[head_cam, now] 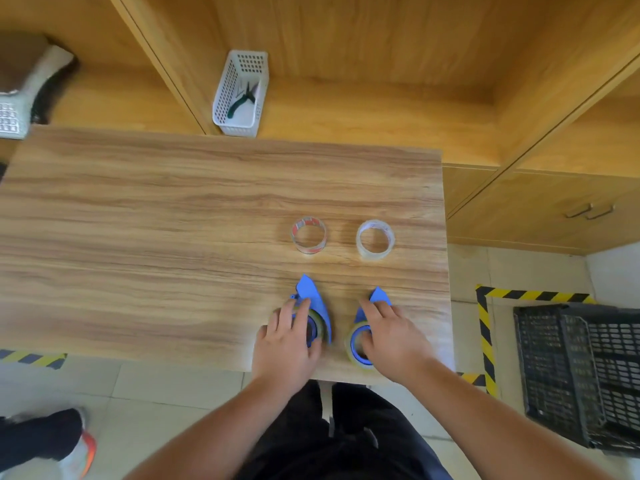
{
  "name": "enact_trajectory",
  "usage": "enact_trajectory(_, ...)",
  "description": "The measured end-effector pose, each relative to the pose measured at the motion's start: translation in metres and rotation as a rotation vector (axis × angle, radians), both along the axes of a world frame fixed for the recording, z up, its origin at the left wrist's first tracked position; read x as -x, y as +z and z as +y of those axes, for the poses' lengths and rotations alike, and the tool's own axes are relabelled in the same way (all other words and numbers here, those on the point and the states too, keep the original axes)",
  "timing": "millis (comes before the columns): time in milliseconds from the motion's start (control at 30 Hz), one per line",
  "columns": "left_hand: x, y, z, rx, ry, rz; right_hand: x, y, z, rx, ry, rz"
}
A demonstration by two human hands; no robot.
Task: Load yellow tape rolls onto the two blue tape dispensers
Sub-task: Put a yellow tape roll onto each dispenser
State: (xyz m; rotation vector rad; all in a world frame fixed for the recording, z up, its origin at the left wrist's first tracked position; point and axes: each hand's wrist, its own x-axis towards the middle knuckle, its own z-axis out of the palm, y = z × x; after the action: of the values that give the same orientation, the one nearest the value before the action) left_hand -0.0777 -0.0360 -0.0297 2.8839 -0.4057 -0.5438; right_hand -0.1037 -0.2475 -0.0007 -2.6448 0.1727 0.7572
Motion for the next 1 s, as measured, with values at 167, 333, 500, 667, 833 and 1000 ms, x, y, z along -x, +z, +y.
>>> enact_trajectory(167, -0.025, -0.007, 0.037, -0.031, 0.115, 0.136, -0.025, -0.009, 0.051, -0.057, -0.038, 0.013)
enact_trajectory(333, -0.039, -0.025, 0.051, 0.007, 0.153, 0.283, -0.046, -0.019, 0.082, -0.024, -0.037, 0.065)
enact_trajectory(500, -0.051, -0.038, 0.047, 0.105, 0.189, 0.389, -0.059, -0.031, 0.094, -0.03, -0.134, 0.135)
enact_trajectory(667, -0.062, -0.048, 0.043, 0.158, 0.189, 0.435, -0.063, -0.04, 0.104, -0.046, -0.232, 0.205)
enact_trajectory(833, -0.068, -0.048, 0.04, 0.173, 0.201, 0.472, -0.066, -0.044, 0.106, -0.055, -0.286, 0.216)
enact_trajectory(1000, -0.075, -0.044, 0.044, 0.2, 0.189, 0.483, -0.072, -0.042, 0.108, -0.083, -0.31, 0.228)
